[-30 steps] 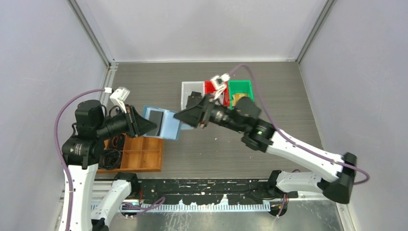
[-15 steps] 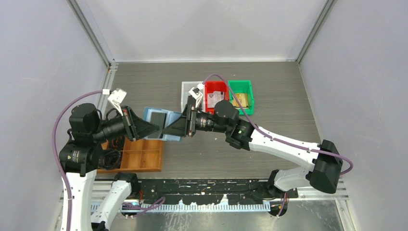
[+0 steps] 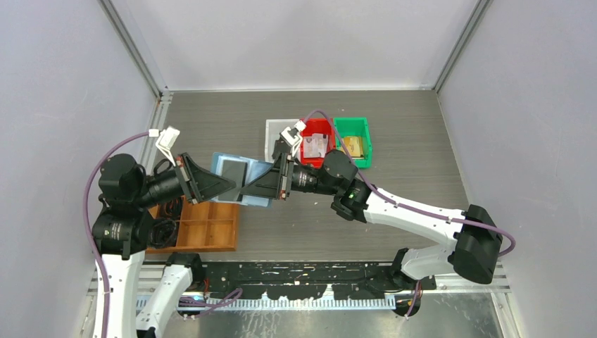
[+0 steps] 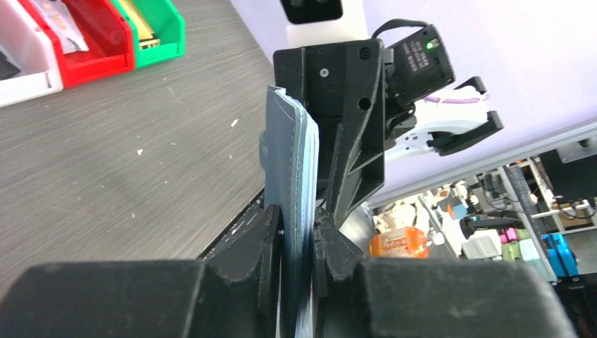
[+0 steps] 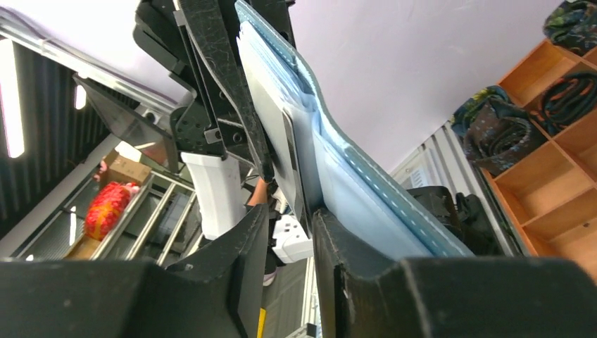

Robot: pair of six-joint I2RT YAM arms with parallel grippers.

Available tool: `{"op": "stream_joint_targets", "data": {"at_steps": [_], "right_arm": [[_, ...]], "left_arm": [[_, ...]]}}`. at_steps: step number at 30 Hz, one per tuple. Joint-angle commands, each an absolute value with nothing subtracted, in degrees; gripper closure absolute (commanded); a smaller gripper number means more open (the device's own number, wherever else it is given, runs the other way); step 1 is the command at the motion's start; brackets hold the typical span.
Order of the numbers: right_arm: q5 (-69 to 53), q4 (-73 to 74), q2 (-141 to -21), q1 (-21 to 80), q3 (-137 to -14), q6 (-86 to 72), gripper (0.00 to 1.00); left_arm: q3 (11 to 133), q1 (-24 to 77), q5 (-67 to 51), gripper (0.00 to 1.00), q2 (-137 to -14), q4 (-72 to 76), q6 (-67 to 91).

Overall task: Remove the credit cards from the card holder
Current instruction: Remove the credit card from the card holder.

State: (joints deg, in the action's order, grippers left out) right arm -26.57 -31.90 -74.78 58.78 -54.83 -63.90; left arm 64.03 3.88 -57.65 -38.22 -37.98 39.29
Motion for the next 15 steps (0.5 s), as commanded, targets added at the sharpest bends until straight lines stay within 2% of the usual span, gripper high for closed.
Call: {"op": "stream_joint_targets", "data": {"at_steps": [1,10,15], "right_arm": [[-25.08,-45.17,-76.22,59.32,-54.34,-68.99,0.66],[-23.16,-57.78,-79.46,59.27,-52.31,-75.84,0.74],[-22.62,-57.39,-78.83,59.31,-52.36,-75.42,0.76]], "left_arm": [[63.29,4.42,-65.48,0.88,-36.78,-29.63,48.73],[60.57,4.43,-68.9,0.64,-36.35,-21.6,57.93],[60.25,4.44,-69.33,0.62,-35.64,-21.99,58.0]]}}
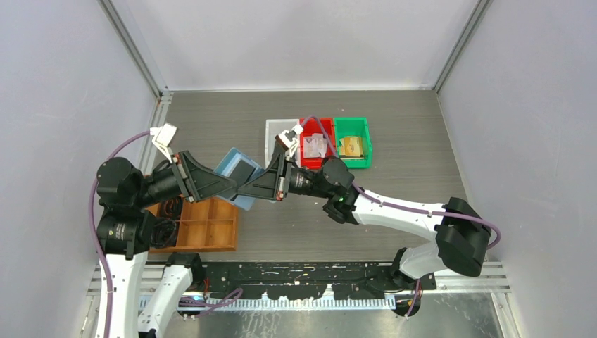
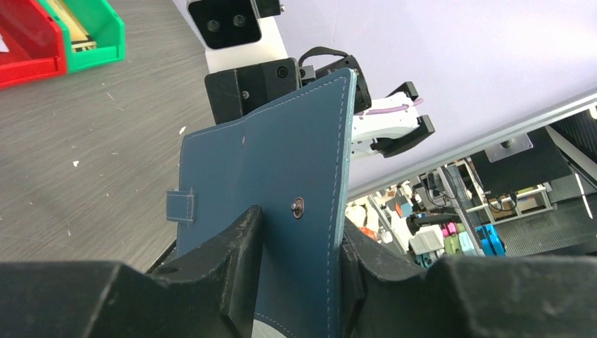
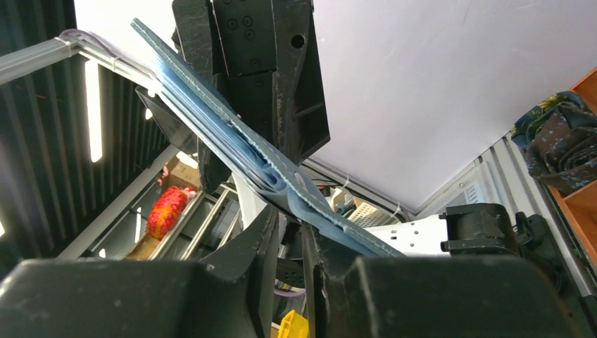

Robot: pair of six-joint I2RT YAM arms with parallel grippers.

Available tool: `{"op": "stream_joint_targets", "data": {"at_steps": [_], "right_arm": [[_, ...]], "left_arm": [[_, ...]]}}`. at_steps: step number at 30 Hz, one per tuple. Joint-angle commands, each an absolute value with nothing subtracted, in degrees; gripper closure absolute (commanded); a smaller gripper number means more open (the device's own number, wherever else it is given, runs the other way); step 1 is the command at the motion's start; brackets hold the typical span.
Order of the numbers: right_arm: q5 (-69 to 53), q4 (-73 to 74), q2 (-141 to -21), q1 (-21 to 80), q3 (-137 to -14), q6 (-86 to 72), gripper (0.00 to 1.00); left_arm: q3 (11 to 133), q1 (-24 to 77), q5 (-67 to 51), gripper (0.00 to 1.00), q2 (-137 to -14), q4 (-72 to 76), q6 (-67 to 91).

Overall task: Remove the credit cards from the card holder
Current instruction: Remove the credit card from the card holder.

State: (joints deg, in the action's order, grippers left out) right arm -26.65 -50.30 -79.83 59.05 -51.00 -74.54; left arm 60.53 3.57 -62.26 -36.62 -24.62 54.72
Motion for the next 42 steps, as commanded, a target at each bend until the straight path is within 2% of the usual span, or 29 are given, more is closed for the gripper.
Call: {"op": "stream_joint_targets", "data": {"at_steps": [1,6,9,12,18,22,27,30,32,36,39,42], "right_arm": [[-22.31,-57.08,-78.55,59.26,-52.3,-75.23,0.77],[-21.5,-55.9,-77.58,59.25,-51.91,-74.06,0.78],[-20.66,-55.65,-76.91,59.25,-50.87,-73.62,0.69],[-19.08,-56.77,-75.85,59.23,-49.05,-73.31,0.66],[-15.75,-58.71,-74.49,59.23,-47.33,-72.69,0.67],[-15.22,-59.73,-74.48,59.21,-47.93,-72.75,0.72],[-15.25,-60.25,-73.76,59.24,-46.8,-72.62,0.9],[-15.16,-60.92,-72.82,59.17,-44.79,-72.45,0.98],[-15.04,-61.11,-72.03,59.16,-43.36,-72.42,0.99],[-14.83,-61.17,-70.54,59.21,-40.97,-72.42,0.99],[-15.13,-60.92,-69.96,59.2,-40.21,-72.42,0.99],[-16.54,-60.49,-70.15,59.15,-40.46,-72.42,0.99]], "left_arm": [[60.14,4.4,-69.31,0.63,-35.48,-21.91,58.01],[60.05,4.4,-68.82,0.73,-35.39,-21.33,58.0],[60.46,4.46,-68.16,0.81,-35.45,-20.96,58.09],[61.02,4.4,-67.75,0.86,-35.61,-20.83,58.17],[61.78,4.44,-66.84,0.91,-35.77,-20.57,58.11],[61.7,4.42,-66.7,0.91,-35.6,-20.94,57.51],[61.78,4.42,-66.36,0.91,-35.51,-21.4,57.22],[61.88,4.39,-66.26,0.82,-35.81,-21.8,57.32],[62.1,4.46,-66.66,0.76,-36.37,-22.02,57.97],[62.35,4.46,-66.71,0.73,-36.64,-21.54,58.27],[62.73,4.44,-66.39,0.74,-36.64,-21.36,58.18],[62.84,4.39,-66.06,0.8,-36.63,-21.27,57.98]]}}
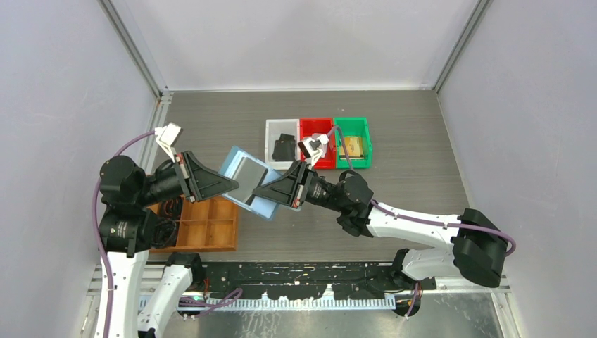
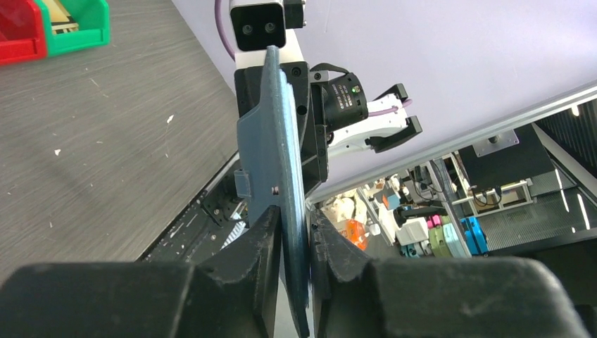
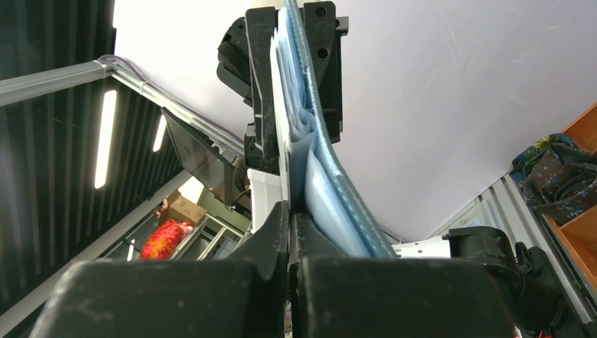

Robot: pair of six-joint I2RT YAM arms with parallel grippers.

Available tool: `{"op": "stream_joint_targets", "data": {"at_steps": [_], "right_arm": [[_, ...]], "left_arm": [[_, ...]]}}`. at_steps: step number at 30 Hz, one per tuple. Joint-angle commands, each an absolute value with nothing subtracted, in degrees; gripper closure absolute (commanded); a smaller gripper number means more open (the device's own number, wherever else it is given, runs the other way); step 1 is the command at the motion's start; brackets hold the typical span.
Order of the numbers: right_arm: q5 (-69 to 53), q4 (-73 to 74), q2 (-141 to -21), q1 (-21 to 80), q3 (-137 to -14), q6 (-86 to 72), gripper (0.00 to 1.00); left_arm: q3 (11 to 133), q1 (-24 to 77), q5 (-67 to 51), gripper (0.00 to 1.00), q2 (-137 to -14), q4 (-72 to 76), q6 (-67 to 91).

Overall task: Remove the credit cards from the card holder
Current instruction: Remove the credit card from the card holder.

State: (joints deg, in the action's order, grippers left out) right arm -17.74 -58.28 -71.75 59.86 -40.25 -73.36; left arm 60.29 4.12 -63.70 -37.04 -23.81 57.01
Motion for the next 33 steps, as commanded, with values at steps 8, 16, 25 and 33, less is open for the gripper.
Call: {"op": "stream_joint_targets", "data": {"at_steps": [8,16,25,33], "right_arm": [[-18.65,-59.76,-69.87,59.25,-40.5,-72.47,0.87],[-10.82,-63.13,-69.53,59.07,-41.16,-72.44,0.77],[-12.42,-67.69,-70.59,59.04,-39.43,-74.33,0.99],[-13.13,-66.93,-67.51,59.08,-35.97,-74.01,0.99]], "left_arm": [[62.72,4.36,-65.15,0.94,-36.19,-21.43,57.66],[62.47,4.31,-65.22,0.96,-35.77,-21.63,57.65],[62.68,4.43,-65.05,0.96,-35.68,-21.95,57.56],[62.92,4.33,-64.89,0.92,-35.78,-21.68,58.15]]}}
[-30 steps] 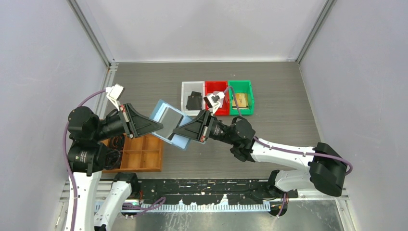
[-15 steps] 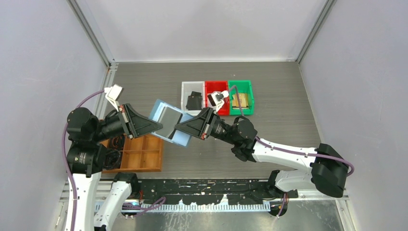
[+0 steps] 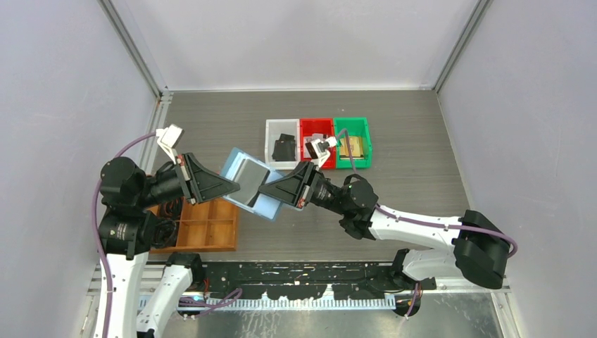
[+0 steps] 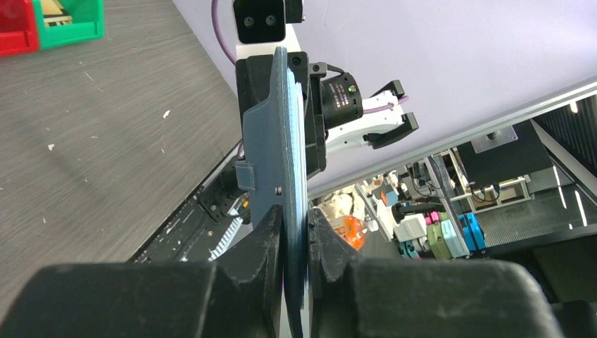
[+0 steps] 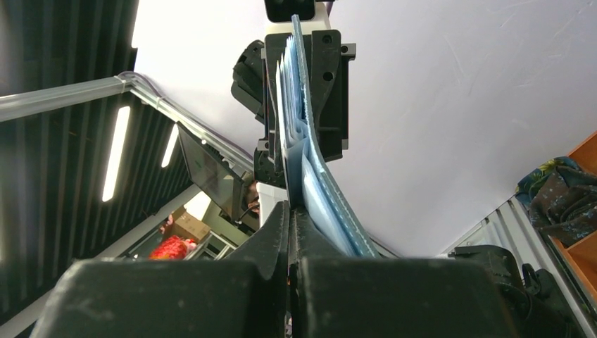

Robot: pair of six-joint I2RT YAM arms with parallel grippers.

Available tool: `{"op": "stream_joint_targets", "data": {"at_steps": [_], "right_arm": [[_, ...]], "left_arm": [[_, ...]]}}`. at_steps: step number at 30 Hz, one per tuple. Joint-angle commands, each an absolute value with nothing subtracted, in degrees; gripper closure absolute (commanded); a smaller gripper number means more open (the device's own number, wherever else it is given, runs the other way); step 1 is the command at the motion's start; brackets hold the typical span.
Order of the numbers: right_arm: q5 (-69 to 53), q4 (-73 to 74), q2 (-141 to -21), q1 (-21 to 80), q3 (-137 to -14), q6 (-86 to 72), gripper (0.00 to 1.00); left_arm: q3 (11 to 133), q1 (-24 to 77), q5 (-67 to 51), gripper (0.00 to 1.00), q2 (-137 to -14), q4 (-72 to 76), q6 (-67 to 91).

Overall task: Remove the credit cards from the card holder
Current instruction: Remove the credit card from the card holder.

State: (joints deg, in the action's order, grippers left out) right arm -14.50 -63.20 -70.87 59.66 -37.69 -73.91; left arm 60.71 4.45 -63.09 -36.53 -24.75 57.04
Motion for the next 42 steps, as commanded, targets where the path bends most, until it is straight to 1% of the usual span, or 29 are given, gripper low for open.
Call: {"op": "stream_joint_targets", "data": {"at_steps": [1,3,6,8,9,11,13,14,15,16,19,21,22,23,27,28,32,36,40,42], "right_arm": [[-13.32,-66.71,-67.24,59.04,-35.61,-73.93,0.99],[-13.57,-66.38,-66.94,59.06,-35.12,-73.92,0.99],[-14.0,-66.31,-66.87,59.02,-34.89,-74.13,0.99],[-14.32,-66.23,-66.78,59.06,-34.96,-74.14,0.99],[-14.32,-66.06,-66.84,59.06,-35.04,-74.17,0.99],[-14.6,-65.84,-67.04,59.06,-35.46,-74.18,0.99],[-14.87,-66.0,-67.62,59.26,-36.07,-74.18,0.98],[-15.08,-66.01,-67.98,59.3,-36.59,-74.29,0.92],[-15.12,-65.94,-68.43,59.4,-37.15,-74.49,0.84],[-14.98,-65.9,-69.01,59.46,-37.88,-74.75,0.79],[-14.85,-66.52,-70.87,59.75,-39.67,-75.24,0.69],[-15.02,-67.1,-72.27,59.88,-41.2,-75.59,0.67],[-15.03,-67.38,-72.73,59.88,-41.61,-75.81,0.67],[-15.03,-67.8,-73.17,59.93,-41.82,-75.92,0.7],[-14.76,-68.96,-72.97,59.89,-40.79,-76.04,0.91],[-14.51,-68.84,-72.5,59.92,-40.17,-75.95,0.92],[-13.49,-67.34,-69.49,59.86,-36.8,-74.82,0.92],[-13.69,-65.28,-66.19,59.31,-34.58,-73.97,0.98],[-15.9,-58.97,-61.49,56.99,-32.39,-73.5,0.99],[-17.88,-54.59,-57.83,54.12,-30.94,-73.71,0.99]], "left_arm": [[62.96,4.41,-64.87,0.91,-35.77,-21.71,58.18],[63.02,4.39,-64.91,0.88,-35.83,-21.7,58.18],[63.02,4.36,-64.87,0.8,-35.81,-21.79,58.27],[63.09,4.43,-64.78,0.78,-35.78,-21.79,58.23],[63.1,4.37,-64.92,0.8,-35.77,-21.66,58.27],[63.13,4.31,-64.92,0.88,-35.8,-21.6,58.27],[63.28,4.35,-64.55,0.95,-35.79,-21.66,58.05],[63.33,4.33,-64.32,0.97,-35.79,-21.77,57.86],[63.41,4.42,-64.06,0.99,-35.75,-22.01,57.51],[63.53,4.32,-63.64,1.0,-35.77,-22.51,56.99],[63.63,4.31,-62.77,1.0,-35.76,-23.85,55.85],[63.75,4.37,-62.75,1.0,-35.76,-23.98,55.72],[63.92,4.32,-62.82,1.0,-35.81,-24.04,55.68],[64.19,4.35,-62.85,1.0,-35.93,-24.13,55.48],[64.75,4.32,-62.48,1.0,-35.97,-25.21,54.12],[64.86,4.35,-62.17,1.0,-35.95,-25.49,53.68],[65.2,4.33,-59.88,1.0,-36.04,-26.01,52.51],[66.13,4.36,-56.12,1.0,-36.31,-27.1,50.45],[67.45,4.31,-51.72,1.0,-36.65,-30.3,44.81],[67.79,4.32,-50.77,1.0,-36.77,-31.52,42.13]]}}
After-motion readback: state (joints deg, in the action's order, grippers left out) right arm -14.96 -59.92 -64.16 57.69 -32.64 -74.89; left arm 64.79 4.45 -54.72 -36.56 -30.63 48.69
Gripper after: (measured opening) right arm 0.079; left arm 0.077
